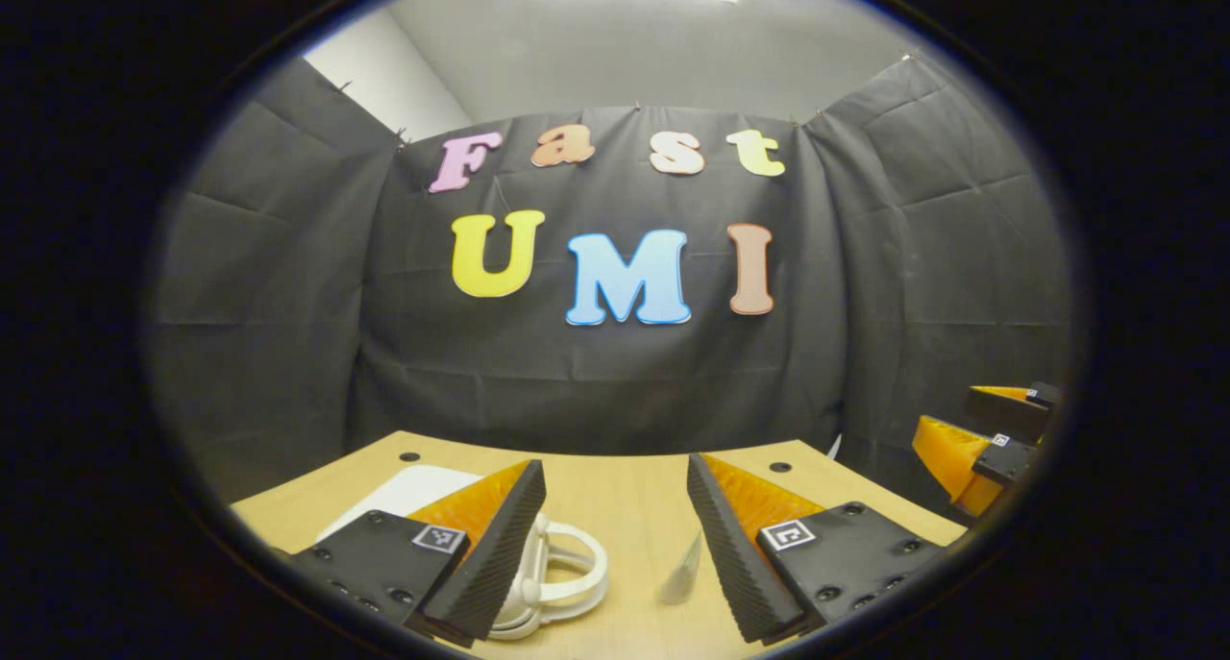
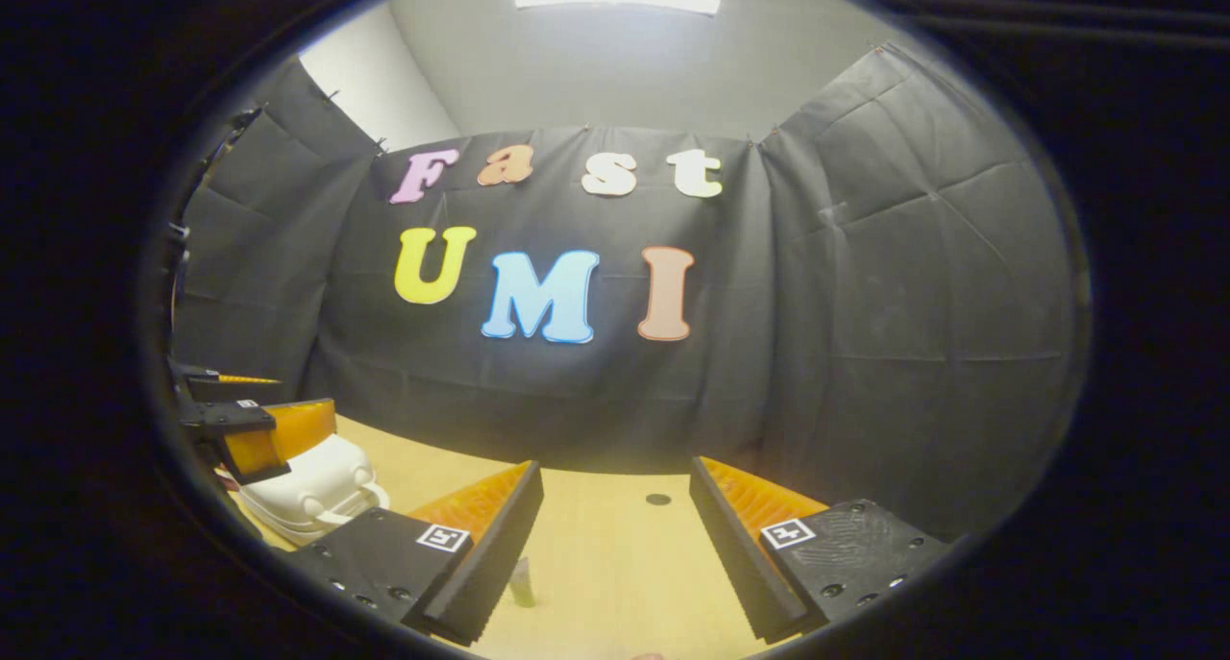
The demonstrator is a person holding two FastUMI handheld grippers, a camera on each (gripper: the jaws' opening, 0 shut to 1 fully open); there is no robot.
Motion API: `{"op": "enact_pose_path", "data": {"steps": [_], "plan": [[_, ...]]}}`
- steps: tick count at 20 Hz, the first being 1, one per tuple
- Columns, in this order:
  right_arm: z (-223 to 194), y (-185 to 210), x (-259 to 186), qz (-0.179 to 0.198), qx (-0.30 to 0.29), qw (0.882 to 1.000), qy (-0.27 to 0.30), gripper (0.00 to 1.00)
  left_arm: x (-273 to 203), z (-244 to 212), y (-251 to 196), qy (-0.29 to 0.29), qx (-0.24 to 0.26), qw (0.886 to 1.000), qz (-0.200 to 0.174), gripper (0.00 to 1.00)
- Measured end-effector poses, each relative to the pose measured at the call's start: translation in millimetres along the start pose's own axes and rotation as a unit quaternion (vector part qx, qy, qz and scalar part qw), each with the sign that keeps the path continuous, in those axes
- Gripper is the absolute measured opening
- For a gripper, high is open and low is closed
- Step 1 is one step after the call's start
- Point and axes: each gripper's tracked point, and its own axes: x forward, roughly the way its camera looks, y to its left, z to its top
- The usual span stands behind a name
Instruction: First open the suitcase, pack the skin care products into it, and then close the suitcase.
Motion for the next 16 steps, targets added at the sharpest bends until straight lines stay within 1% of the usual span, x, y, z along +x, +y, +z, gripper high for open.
{"op": "enact_pose_path", "data": {"steps": [4, 6, 7, 8, 10, 12, 13, 15, 16], "plan": [[15, 8, 6, 0.037, -0.007, 0.999, 0.002, 0.93, 12, 8, 1, 0.003, 0.015, 1.000, 0.021, 0.95], [20, 11, 10, 0.053, -0.019, 0.998, 0.000, 0.94, 13, 8, -3, 0.000, 0.004, 1.000, 0.021, 0.95], [18, 12, 9, 0.062, -0.026, 0.998, 0.004, 0.94, 15, 7, -3, 0.004, -0.006, 1.000, 0.023, 0.96], [15, 13, 8, 0.071, -0.031, 0.997, 0.008, 0.94, 21, 3, -6, 0.015, -0.017, 1.000, 0.019, 0.95], [13, 16, 7, 0.085, -0.031, 0.996, 0.012, 0.94, 36, -8, -12, 0.049, -0.037, 0.998, 0.008, 0.95], [14, 17, 9, 0.091, -0.028, 0.995, 0.017, 0.94, 48, -28, -9, 0.096, -0.054, 0.994, 0.000, 0.95], [11, 18, 10, 0.090, -0.026, 0.995, 0.020, 0.94, 54, -37, -8, 0.116, -0.061, 0.991, -0.008, 0.95], [10, 17, 19, 0.080, -0.024, 0.996, 0.026, 0.94, 67, -55, 2, 0.164, -0.063, 0.984, -0.010, 0.95], [6, 15, 23, 0.074, -0.024, 0.996, 0.035, 0.94, 72, -70, 6, 0.193, -0.064, 0.979, -0.008, 0.95]]}}
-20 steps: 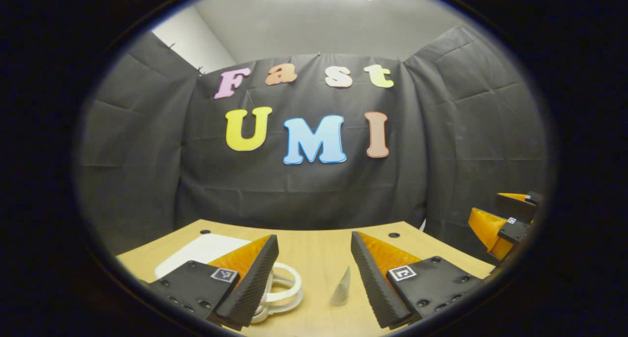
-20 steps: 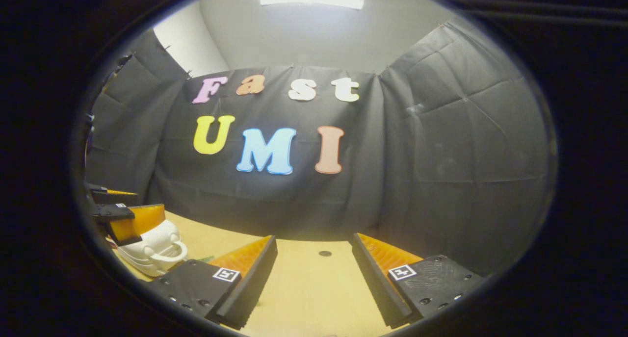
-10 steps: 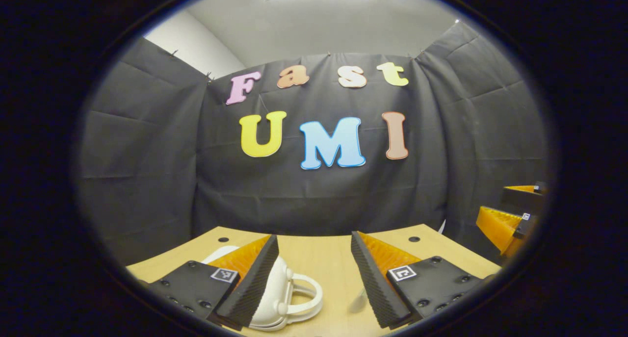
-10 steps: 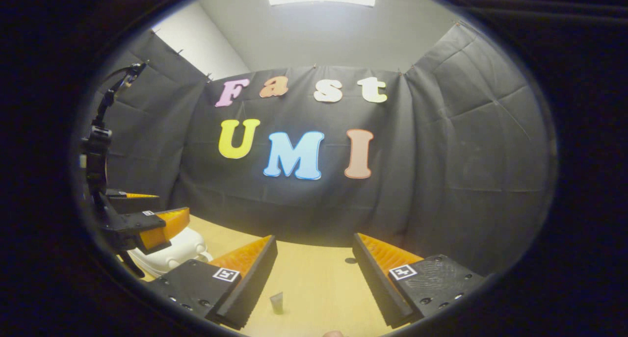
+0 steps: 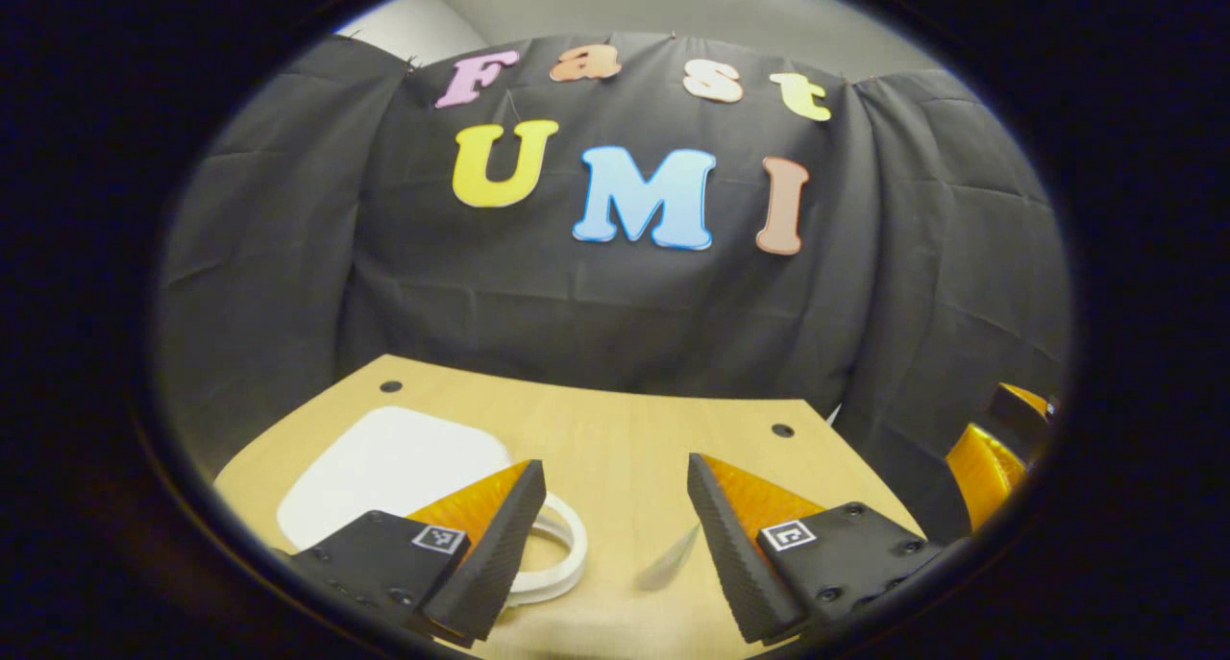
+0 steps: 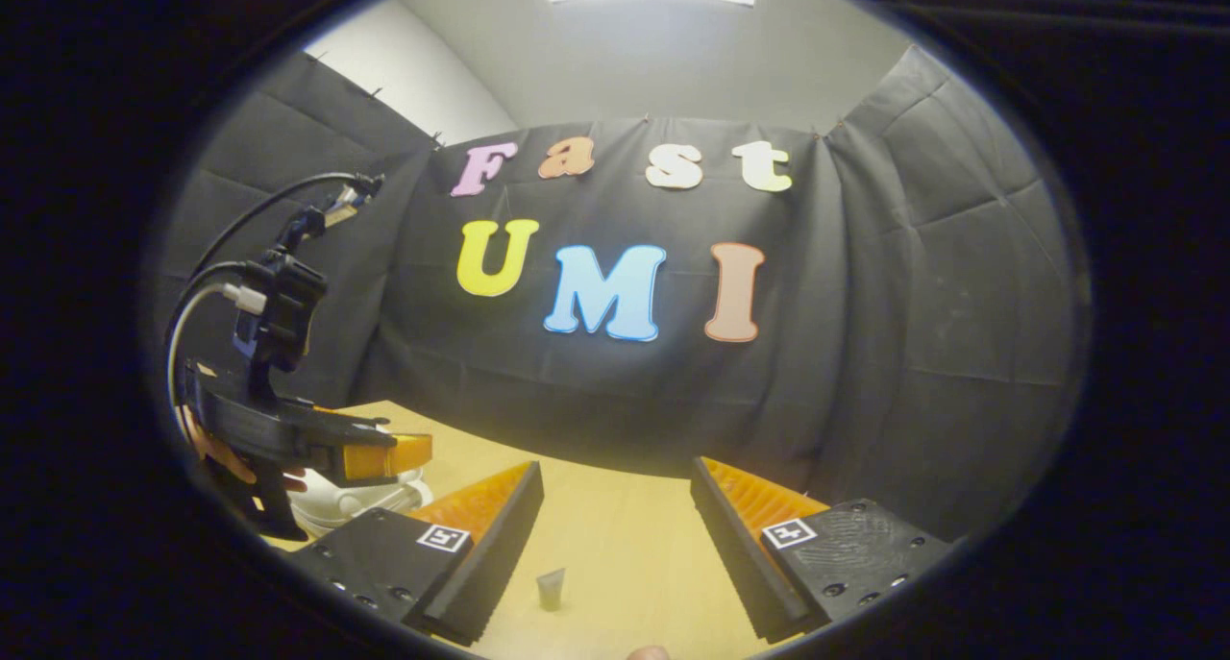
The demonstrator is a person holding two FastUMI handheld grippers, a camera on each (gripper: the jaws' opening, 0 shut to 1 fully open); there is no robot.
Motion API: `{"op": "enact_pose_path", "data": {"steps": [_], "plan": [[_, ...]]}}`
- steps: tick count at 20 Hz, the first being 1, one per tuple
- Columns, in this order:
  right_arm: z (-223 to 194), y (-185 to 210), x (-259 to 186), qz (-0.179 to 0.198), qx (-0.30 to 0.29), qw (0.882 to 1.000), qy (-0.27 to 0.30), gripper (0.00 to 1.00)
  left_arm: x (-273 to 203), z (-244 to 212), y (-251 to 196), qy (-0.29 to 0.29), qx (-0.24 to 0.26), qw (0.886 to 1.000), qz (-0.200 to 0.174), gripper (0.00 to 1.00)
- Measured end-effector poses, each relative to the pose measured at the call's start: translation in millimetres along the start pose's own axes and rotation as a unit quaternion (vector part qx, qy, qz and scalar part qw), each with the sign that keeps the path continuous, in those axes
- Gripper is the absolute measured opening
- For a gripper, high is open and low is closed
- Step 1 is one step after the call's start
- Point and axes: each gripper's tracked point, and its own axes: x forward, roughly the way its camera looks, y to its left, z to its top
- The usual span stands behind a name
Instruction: First open the suitcase, pack the skin care products into it, and then close the suitcase.
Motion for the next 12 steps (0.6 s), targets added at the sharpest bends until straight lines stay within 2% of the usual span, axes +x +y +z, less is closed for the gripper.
{"op": "enact_pose_path", "data": {"steps": [2, 5, 9, 12], "plan": [[-3, 3, 5, -0.005, 0.001, 1.000, 0.006, 0.94, 19, -22, 9, 0.064, -0.015, 0.998, -0.004, 0.95], [-13, 6, 13, -0.006, 0.011, 1.000, 0.024, 0.94, 43, -44, 14, 0.151, -0.034, 0.988, -0.016, 0.96], [-25, 14, 16, -0.001, 0.020, 0.999, 0.050, 0.94, 75, -64, 17, 0.220, -0.040, 0.974, -0.034, 0.96], [-29, 12, 20, -0.007, 0.016, 0.998, 0.061, 0.94, 89, -92, 20, 0.276, -0.047, 0.959, -0.040, 0.94]]}}
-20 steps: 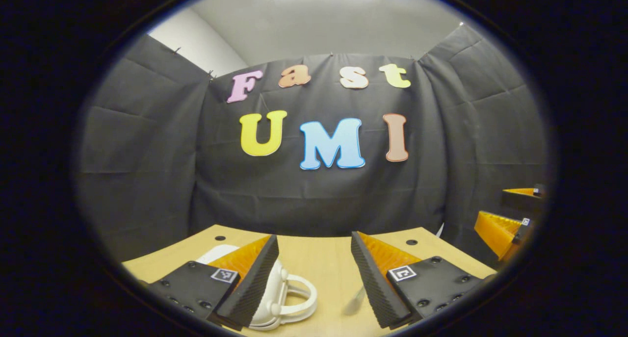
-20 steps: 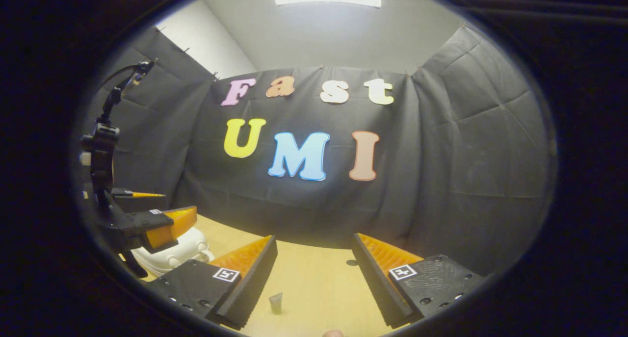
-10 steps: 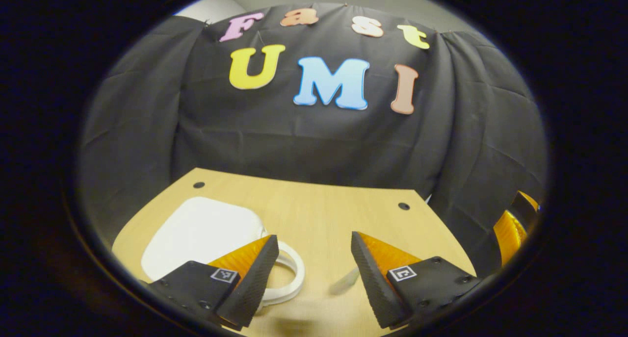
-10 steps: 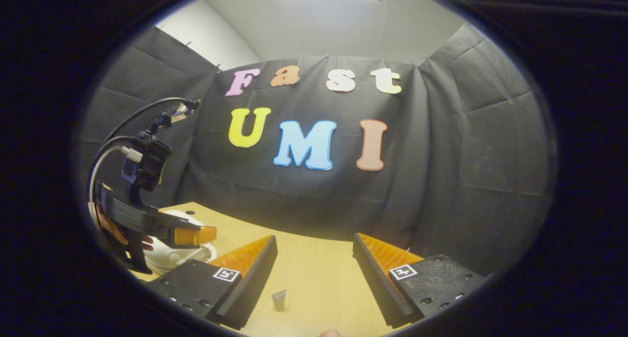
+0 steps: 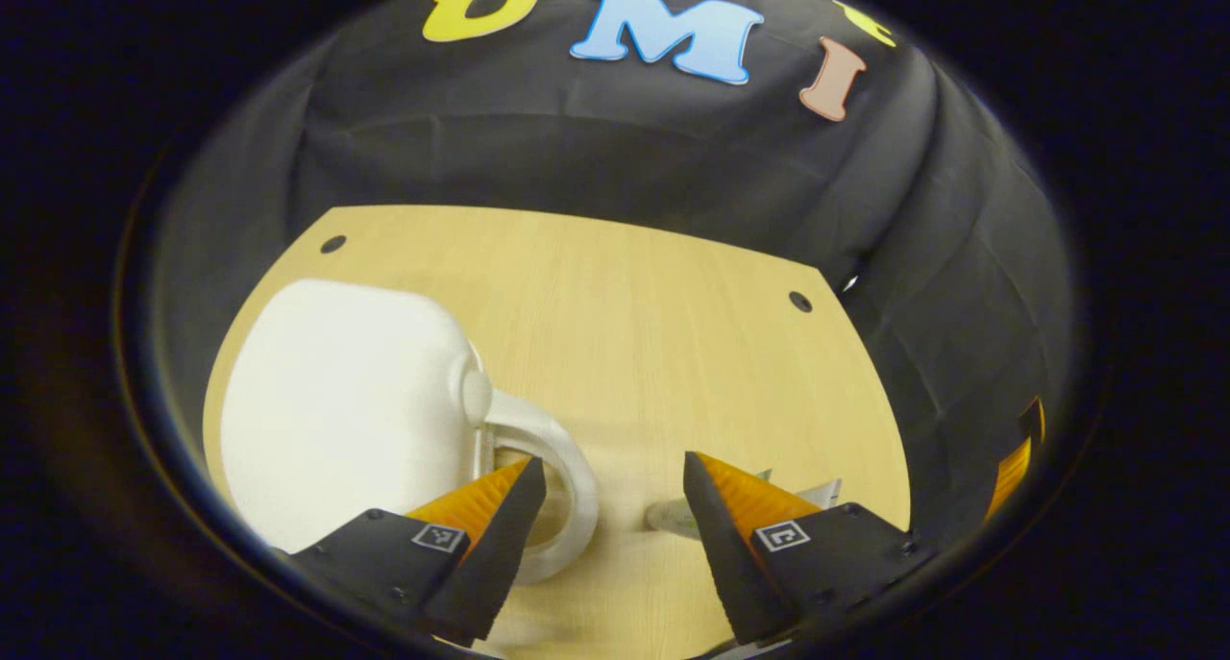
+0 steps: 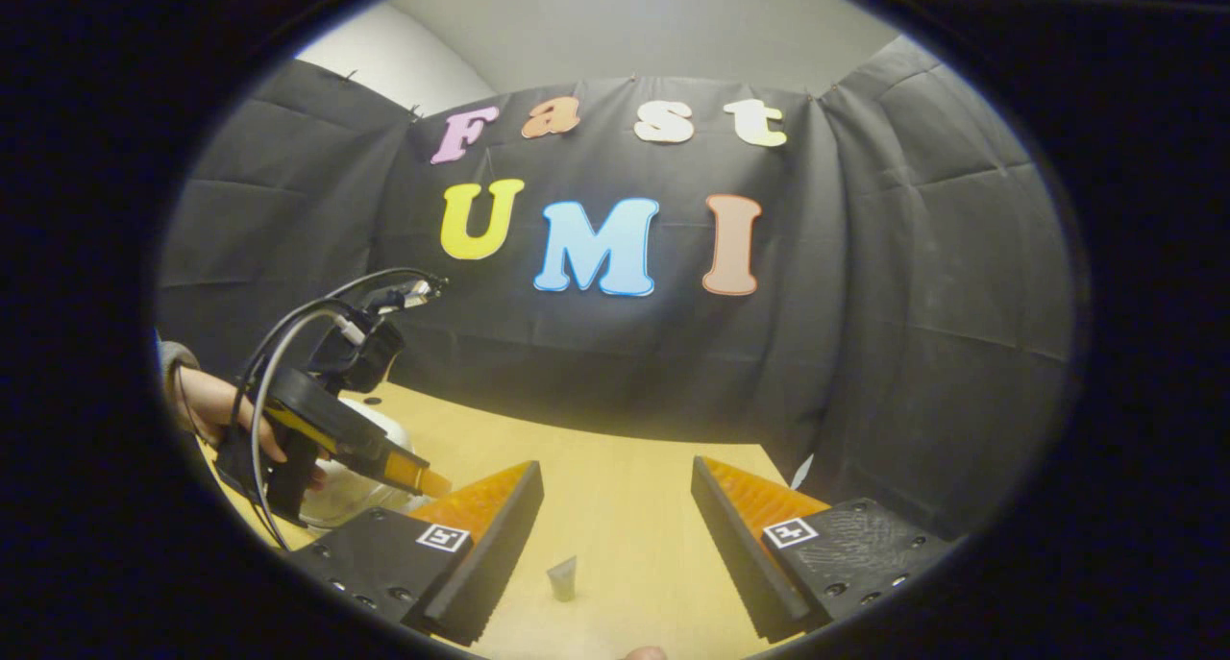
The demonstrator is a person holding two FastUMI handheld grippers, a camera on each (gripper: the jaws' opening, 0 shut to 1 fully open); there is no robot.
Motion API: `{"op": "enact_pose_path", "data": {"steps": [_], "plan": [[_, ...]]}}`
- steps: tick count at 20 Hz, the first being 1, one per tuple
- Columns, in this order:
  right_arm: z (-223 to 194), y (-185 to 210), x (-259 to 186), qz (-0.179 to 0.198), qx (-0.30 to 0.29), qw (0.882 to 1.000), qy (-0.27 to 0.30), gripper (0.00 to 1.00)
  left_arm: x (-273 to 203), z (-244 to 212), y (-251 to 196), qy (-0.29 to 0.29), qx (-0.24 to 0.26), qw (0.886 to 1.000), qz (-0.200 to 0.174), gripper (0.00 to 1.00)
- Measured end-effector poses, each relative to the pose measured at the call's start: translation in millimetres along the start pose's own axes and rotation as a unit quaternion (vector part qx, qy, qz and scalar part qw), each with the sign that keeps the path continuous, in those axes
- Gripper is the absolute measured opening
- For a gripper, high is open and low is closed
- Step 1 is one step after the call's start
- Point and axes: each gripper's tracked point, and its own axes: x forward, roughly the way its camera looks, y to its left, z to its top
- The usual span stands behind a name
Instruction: First open the suitcase, pack the skin care products into it, and then close the suitcase.
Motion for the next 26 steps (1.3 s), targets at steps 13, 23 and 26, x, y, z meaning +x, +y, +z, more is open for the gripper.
{"op": "enact_pose_path", "data": {"steps": [13, 23, 26], "plan": [[-9, -1, 4, -0.011, 0.014, 1.000, 0.020, 0.94, 38, -42, 19, 0.131, -0.016, 0.991, -0.003, 0.25], [-9, 3, -6, -0.001, 0.007, 1.000, 0.009, 0.94, -57, 22, 19, 0.060, 0.045, 0.997, -0.013, 0.18], [-11, 7, -7, -0.006, 0.002, 1.000, 0.008, 0.94, -111, 50, 37, 0.036, 0.030, 0.998, -0.030, 0.15]]}}
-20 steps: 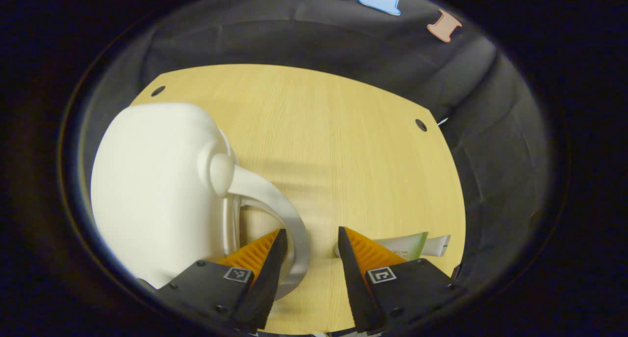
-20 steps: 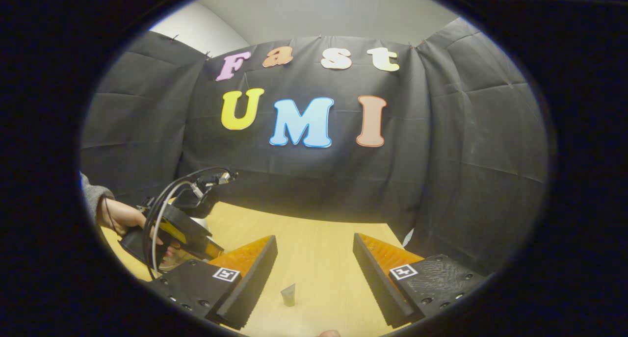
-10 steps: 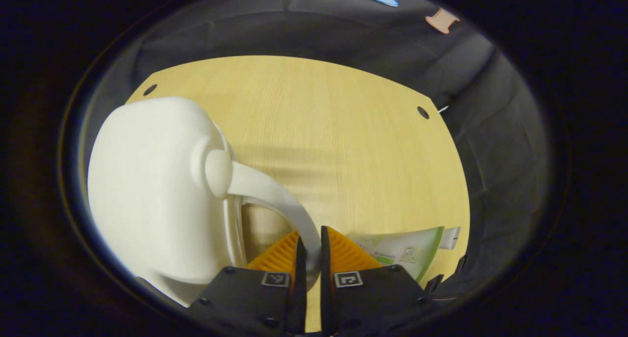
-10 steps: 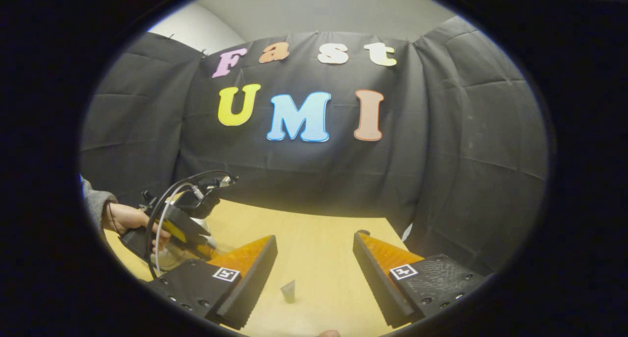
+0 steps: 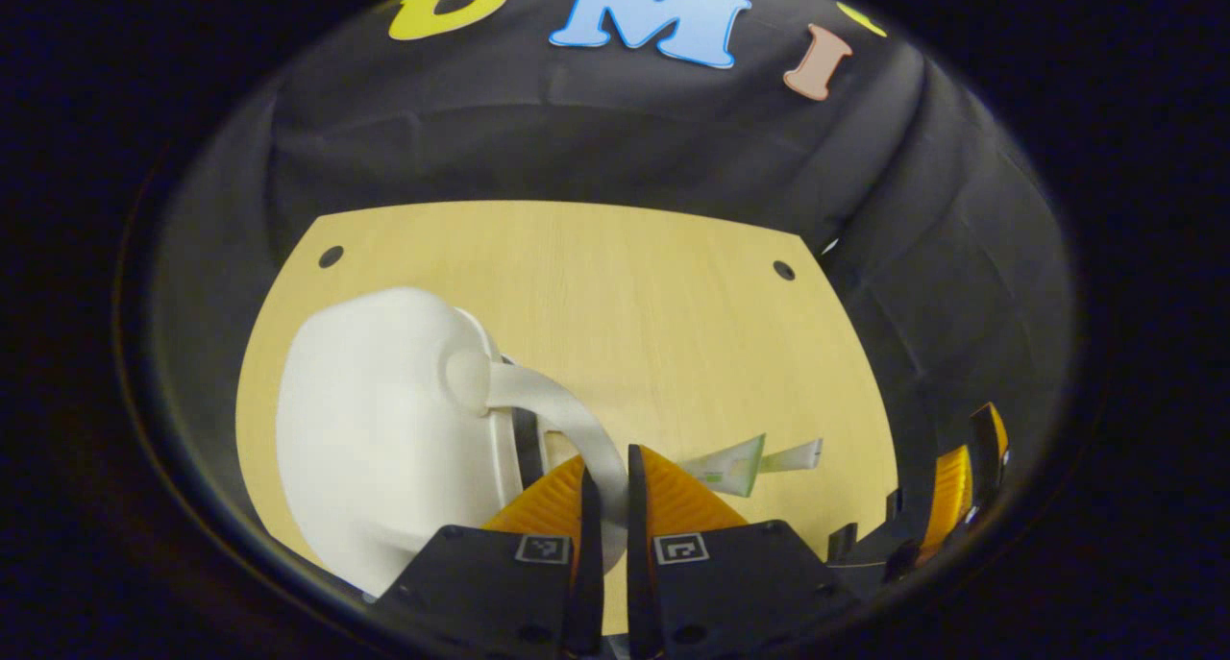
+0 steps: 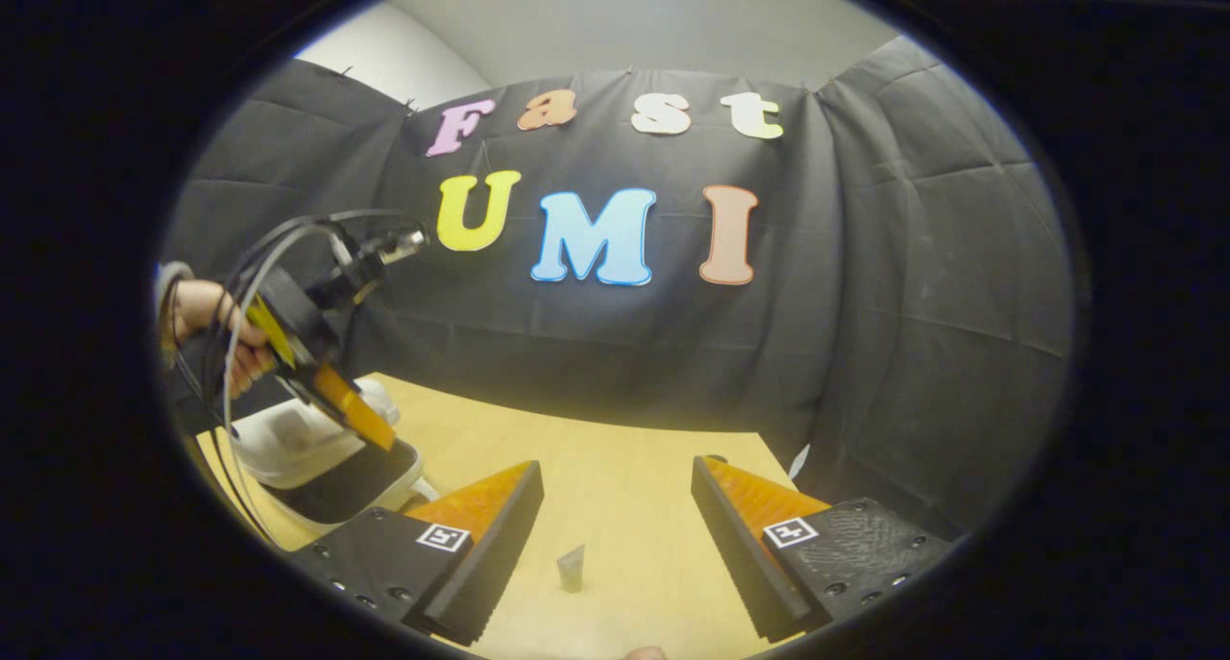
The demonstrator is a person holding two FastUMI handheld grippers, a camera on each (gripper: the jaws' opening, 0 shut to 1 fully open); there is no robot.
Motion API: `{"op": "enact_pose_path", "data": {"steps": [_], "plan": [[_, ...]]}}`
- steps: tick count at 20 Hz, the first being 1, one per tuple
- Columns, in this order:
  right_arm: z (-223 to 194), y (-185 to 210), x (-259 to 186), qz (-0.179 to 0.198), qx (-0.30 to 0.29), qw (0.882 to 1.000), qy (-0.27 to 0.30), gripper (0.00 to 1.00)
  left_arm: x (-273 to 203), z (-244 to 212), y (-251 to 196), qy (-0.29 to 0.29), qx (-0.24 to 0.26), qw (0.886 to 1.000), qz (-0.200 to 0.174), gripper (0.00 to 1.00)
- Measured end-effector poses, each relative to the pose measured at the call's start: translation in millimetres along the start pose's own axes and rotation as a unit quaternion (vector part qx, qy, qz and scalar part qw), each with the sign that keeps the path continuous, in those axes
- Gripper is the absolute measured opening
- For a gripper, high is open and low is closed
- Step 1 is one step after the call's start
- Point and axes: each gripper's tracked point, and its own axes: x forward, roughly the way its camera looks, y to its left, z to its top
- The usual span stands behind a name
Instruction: First open the suitcase, pack the skin care products into it, and then close the suitcase.
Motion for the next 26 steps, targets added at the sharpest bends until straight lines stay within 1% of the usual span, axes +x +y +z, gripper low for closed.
{"op": "enact_pose_path", "data": {"steps": [1, 2, 3, 4, 5, 7, 9, 11, 13, 15, 17, 18, 20, 23, 26], "plan": [[-1, 3, 1, -0.001, 0.002, 1.000, 0.002, 0.94, -17, 6, 10, -0.010, -0.004, 1.000, -0.003, 0.18], [-1, 8, 1, 0.000, 0.006, 1.000, 0.003, 0.94, -34, 14, 23, -0.021, -0.004, 1.000, -0.001, 0.15], [-1, 14, 0, 0.000, 0.008, 1.000, 0.004, 0.94, -52, 24, 39, -0.032, -0.006, 0.999, 0.005, 0.18], [1, 18, 0, -0.003, 0.009, 1.000, 0.004, 0.94, -69, 34, 56, -0.043, -0.006, 0.999, 0.012, 0.14], [2, 21, -1, -0.009, 0.009, 1.000, 0.003, 0.94, -86, 46, 73, -0.056, -0.005, 0.998, 0.019, 0.17], [5, 28, -1, -0.022, 0.007, 1.000, -0.001, 0.94, -115, 67, 118, -0.084, 0.001, 0.995, 0.048, 0.17], [8, 38, 1, -0.034, 0.006, 0.999, -0.002, 0.94, -142, 81, 168, -0.105, 0.023, 0.990, 0.092, 0.18], [9, 48, 2, -0.046, 0.008, 0.999, -0.001, 0.94, -158, 84, 216, -0.107, 0.044, 0.985, 0.127, 0.17], [12, 57, 2, -0.062, 0.007, 0.998, -0.002, 0.94, -162, 83, 255, -0.104, 0.055, 0.982, 0.146, 0.17], [16, 65, 1, -0.079, 0.001, 0.997, -0.004, 0.94, -161, 85, 304, -0.105, 0.064, 0.976, 0.178, 0.17], [21, 72, -2, -0.090, -0.001, 0.996, -0.003, 0.94, -157, 82, 362, -0.102, 0.057, 0.972, 0.204, 0.17], [25, 77, -2, -0.092, 0.000, 0.996, -0.005, 0.94, -152, 79, 388, -0.097, 0.050, 0.971, 0.210, 0.17], [29, 86, -5, -0.094, 0.006, 0.996, -0.006, 0.94, -139, 63, 436, -0.080, 0.031, 0.972, 0.218, 0.17], [34, 94, -3, -0.102, 0.018, 0.995, -0.002, 0.94, -112, 37, 496, -0.053, 0.008, 0.975, 0.217, 0.17], [45, 102, 1, -0.107, 0.012, 0.994, -0.008, 0.94, -83, 7, 541, -0.027, -0.011, 0.977, 0.210, 0.17]]}}
